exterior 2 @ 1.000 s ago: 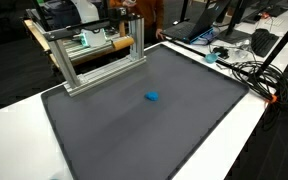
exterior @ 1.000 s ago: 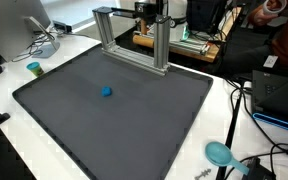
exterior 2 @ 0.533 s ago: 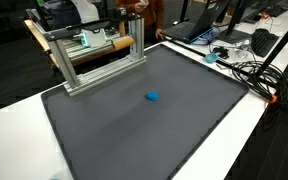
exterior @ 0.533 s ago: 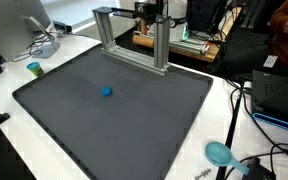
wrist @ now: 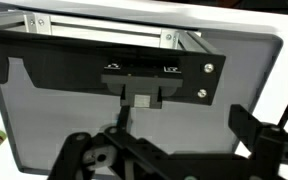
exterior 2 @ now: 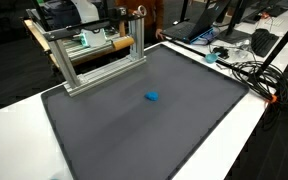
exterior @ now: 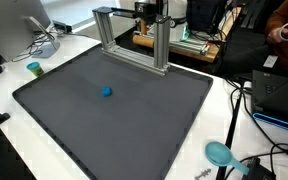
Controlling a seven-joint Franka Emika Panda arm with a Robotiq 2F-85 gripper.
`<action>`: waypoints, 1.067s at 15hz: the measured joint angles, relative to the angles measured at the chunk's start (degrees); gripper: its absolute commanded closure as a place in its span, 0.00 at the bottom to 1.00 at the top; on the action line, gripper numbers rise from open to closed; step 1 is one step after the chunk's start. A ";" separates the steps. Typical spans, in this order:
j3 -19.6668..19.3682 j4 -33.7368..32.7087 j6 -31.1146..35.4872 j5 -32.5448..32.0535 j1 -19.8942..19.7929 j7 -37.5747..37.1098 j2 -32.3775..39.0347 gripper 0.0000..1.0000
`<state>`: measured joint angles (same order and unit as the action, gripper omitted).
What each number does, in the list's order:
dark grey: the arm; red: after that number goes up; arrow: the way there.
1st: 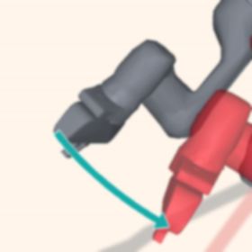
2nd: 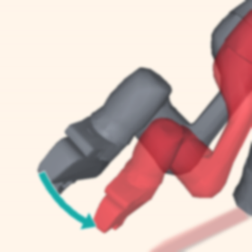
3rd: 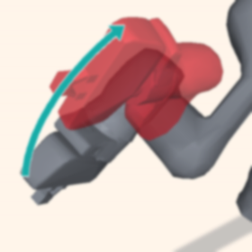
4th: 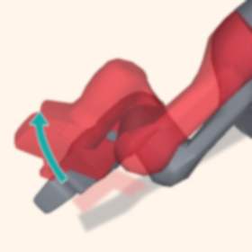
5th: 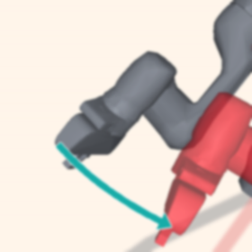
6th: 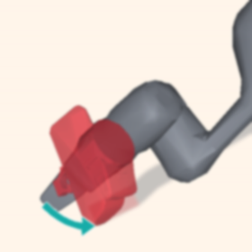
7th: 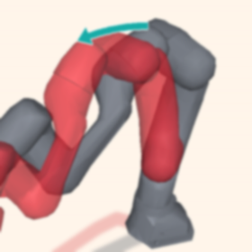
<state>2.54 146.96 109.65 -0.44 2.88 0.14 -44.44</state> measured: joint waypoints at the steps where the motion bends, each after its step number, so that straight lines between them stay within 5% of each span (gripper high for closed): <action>1: -0.74 -0.07 0.00 0.03 -0.09 0.16 0.47 0.00; 8: -4.70 -0.51 0.05 0.03 -1.12 0.91 5.00 0.00; 16: -4.60 0.80 3.08 0.03 -1.19 0.73 7.18 0.00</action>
<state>-2.06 147.76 112.73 -0.41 1.69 0.87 -37.26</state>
